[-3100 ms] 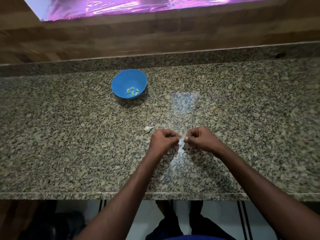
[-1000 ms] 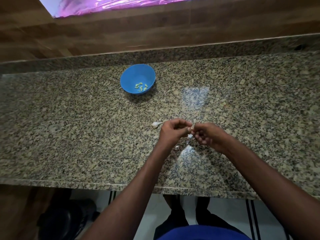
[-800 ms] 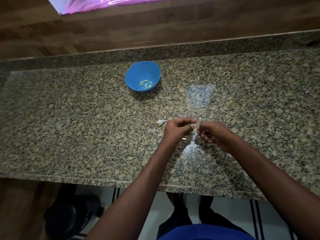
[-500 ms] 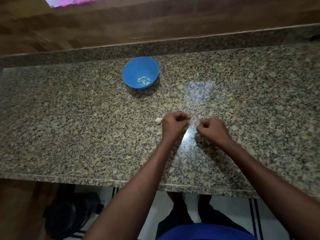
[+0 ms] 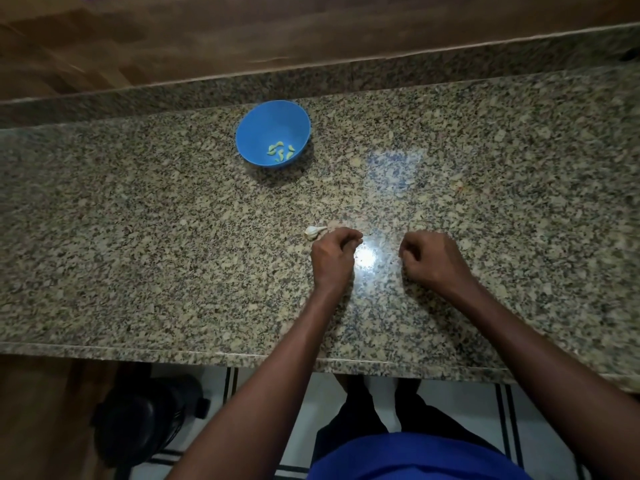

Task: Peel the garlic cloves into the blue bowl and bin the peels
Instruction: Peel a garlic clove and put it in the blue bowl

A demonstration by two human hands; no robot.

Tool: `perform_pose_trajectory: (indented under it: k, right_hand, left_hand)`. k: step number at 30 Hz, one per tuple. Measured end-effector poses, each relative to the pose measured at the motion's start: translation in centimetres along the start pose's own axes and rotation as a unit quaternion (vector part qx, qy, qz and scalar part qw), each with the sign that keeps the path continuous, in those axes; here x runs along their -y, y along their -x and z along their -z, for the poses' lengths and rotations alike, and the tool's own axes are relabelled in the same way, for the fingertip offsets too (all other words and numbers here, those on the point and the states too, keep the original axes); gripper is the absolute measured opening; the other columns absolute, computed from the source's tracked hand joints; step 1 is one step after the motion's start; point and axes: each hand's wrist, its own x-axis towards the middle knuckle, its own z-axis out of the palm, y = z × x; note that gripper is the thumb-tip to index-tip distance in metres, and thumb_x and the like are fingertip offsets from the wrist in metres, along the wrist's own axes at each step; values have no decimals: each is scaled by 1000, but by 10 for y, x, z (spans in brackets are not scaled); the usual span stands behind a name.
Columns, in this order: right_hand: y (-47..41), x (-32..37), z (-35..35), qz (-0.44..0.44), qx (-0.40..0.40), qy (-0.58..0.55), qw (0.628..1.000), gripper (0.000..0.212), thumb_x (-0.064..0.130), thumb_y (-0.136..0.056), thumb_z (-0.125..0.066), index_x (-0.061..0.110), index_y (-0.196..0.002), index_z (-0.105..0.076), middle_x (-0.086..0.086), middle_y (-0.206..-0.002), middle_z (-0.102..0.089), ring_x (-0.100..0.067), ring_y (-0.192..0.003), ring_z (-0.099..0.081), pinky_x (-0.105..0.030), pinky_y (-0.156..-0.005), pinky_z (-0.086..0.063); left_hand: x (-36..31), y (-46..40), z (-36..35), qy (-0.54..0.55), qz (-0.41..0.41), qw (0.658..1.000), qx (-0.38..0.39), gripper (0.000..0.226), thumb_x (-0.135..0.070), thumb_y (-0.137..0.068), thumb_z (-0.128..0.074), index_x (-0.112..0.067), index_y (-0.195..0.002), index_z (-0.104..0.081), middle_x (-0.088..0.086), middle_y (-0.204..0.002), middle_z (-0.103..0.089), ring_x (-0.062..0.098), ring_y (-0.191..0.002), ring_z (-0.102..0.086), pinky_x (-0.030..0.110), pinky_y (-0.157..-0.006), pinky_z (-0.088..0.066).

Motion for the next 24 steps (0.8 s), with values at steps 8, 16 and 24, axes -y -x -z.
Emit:
perform_pose_trajectory:
  k: [8,16,24]
  right_hand:
    - [6,-11,-8,32,-46,20,998,19,8,-89,-66,17,-97,-81,-5,-94,-75,-22,-79,-68,-28,-74,-54]
    - [18,-13,-9,45,-74,-6,996,13,6,-89,-70,13,-94,-80,-6,-82,-70,-19,-69,-62,-25,-64,-43]
    - [32,-15,-19,71,-85,46,993,11,4,-88,-71,5,-78,-70,-8,-74,-60,-26,-64,-56,-35,-58,-50]
  left_hand:
    - [-15,43,-36,-114,-113,986,53,8,-7,-90,-75,-3,-95,-70,-2,-95,-55,4,-82,-48,4,-67,-44]
    - [-12,47,-62,-163,-141,976,32,15,1,-97,-58,-6,-95,-71,10,-96,-60,22,-88,-52,26,-74,-43]
    - [13,50,-37,-246,-113,961,-54,23,7,-96,-61,-8,-80,-68,2,-77,-62,14,-66,-54,31,-49,-53]
